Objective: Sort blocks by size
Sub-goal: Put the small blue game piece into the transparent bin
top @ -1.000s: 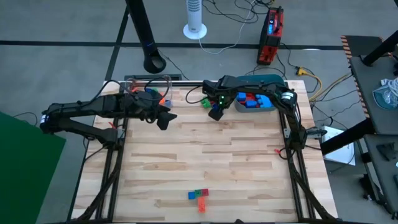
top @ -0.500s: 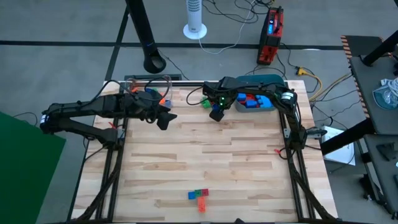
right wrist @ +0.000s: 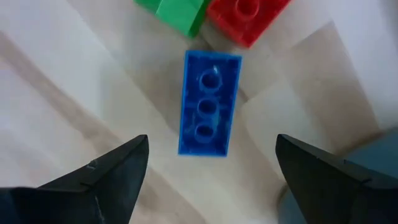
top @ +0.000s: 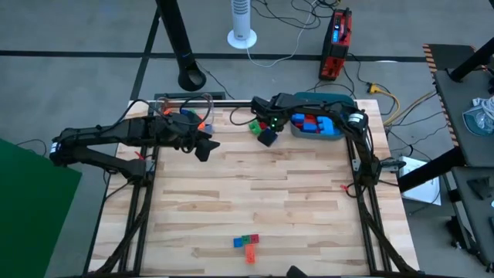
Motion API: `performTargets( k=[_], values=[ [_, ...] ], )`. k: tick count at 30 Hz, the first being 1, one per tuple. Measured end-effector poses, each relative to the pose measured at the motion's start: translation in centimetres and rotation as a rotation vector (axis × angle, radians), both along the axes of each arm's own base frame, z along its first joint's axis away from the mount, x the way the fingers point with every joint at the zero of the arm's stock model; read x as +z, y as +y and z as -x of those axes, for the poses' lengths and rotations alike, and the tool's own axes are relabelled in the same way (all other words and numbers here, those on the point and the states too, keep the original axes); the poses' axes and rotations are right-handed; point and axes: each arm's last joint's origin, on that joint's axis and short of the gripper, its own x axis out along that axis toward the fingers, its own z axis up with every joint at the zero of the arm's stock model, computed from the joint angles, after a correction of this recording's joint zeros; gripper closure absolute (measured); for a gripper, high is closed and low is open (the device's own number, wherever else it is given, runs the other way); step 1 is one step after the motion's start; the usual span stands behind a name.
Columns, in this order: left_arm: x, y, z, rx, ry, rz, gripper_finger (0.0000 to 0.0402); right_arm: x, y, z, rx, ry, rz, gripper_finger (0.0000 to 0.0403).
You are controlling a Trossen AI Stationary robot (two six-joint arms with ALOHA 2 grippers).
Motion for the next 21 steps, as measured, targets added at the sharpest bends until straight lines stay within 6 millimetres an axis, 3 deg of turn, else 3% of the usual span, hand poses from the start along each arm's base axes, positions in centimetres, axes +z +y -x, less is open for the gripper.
performTargets(
  k=[9, 17, 21],
  values=[
    [0.0, 0.0, 0.0, -0.001, 0.000, 0.000, 0.0145, 2.3, 0.9, 1.8, -0.024, 0.071, -0.049, 0.0080],
    [0.0, 0.0, 0.0, -0.002, 0.001, -0.002, 0.0145, 4.7, 1.5, 2.3, -0.034, 0.019, -0.015, 0.0092],
    [0.0, 0.0, 0.0, -0.002, 0.000, -0.003, 0.0145, 6.9, 2.4, 2.8, -0.040, -0.035, 0.005, 0.0098]
  ],
)
